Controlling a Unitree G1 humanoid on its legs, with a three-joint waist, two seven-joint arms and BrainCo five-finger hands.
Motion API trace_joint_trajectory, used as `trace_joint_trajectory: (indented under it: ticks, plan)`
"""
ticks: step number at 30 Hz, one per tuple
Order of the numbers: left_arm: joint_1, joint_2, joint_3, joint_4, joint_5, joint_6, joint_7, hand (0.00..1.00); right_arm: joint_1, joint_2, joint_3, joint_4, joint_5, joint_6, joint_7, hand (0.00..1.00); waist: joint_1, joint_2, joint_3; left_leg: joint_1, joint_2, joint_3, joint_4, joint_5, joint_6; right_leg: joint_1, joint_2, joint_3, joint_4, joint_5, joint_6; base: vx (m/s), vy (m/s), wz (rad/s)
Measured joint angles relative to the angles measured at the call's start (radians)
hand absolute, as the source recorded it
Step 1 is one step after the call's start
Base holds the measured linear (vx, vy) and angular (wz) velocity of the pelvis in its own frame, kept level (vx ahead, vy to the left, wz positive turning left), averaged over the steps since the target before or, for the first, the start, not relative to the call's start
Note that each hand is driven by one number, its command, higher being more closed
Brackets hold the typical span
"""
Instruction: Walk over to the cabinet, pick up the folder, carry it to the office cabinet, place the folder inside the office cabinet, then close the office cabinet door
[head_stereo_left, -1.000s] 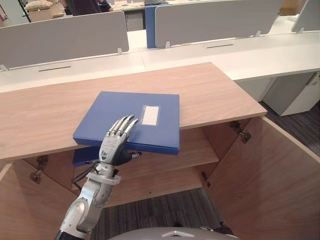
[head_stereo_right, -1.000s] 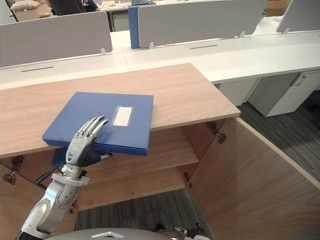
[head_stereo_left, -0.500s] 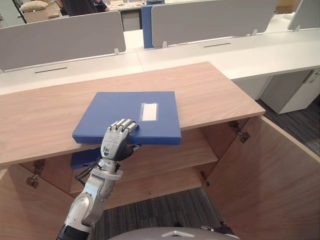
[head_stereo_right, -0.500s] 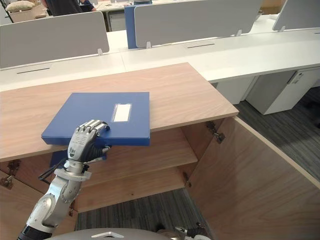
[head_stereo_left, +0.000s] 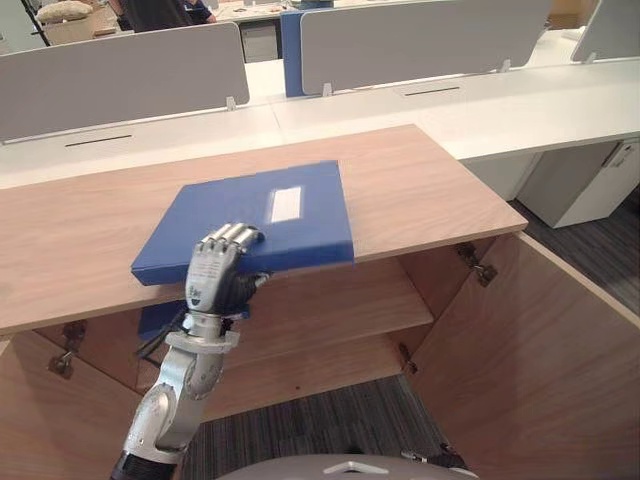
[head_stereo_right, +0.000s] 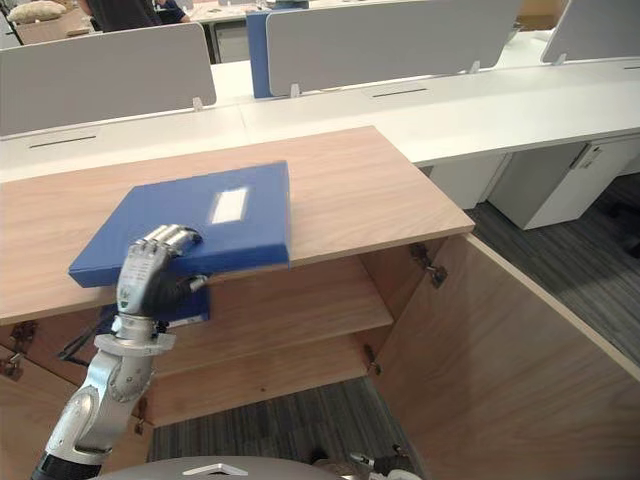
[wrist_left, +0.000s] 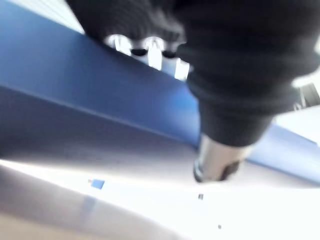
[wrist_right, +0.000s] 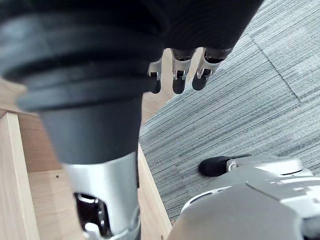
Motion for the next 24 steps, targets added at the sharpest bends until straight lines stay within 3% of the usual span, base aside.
trace_joint_trajectory:
  ticks: [4, 14, 24]
  plan:
    - [0.012, -0.037, 0.056, -0.067, -0.106, 0.005, 0.038, 1.00, 0.001, 0.005, 0.002, 0.002, 0.000, 0.000, -0.001, 0.00, 0.005, -0.010, -0.001, -0.002, -0.001, 0.001, 0.006, 0.000, 0.000, 0.001, 0.001, 0.002, 0.007, 0.001, -0.001, 0.00, 0.000, 0.00]
    - [0.013, -0.093, 0.119, -0.242, -0.257, 0.011, 0.128, 1.00, 0.000, 0.017, 0.035, 0.020, 0.002, -0.002, -0.006, 0.00, 0.032, -0.035, -0.006, -0.015, -0.004, -0.002, 0.024, -0.005, 0.001, 0.002, -0.002, 0.002, 0.007, 0.004, -0.005, -0.02, 0.004, 0.01]
    - [-0.013, -0.143, 0.074, -0.334, -0.485, -0.033, 0.160, 1.00, 0.000, 0.010, 0.073, 0.020, 0.007, -0.003, -0.032, 0.00, 0.045, -0.037, -0.007, -0.018, -0.004, -0.006, 0.037, -0.004, 0.001, 0.010, -0.003, -0.009, 0.007, 0.006, -0.007, -0.01, 0.006, 0.02]
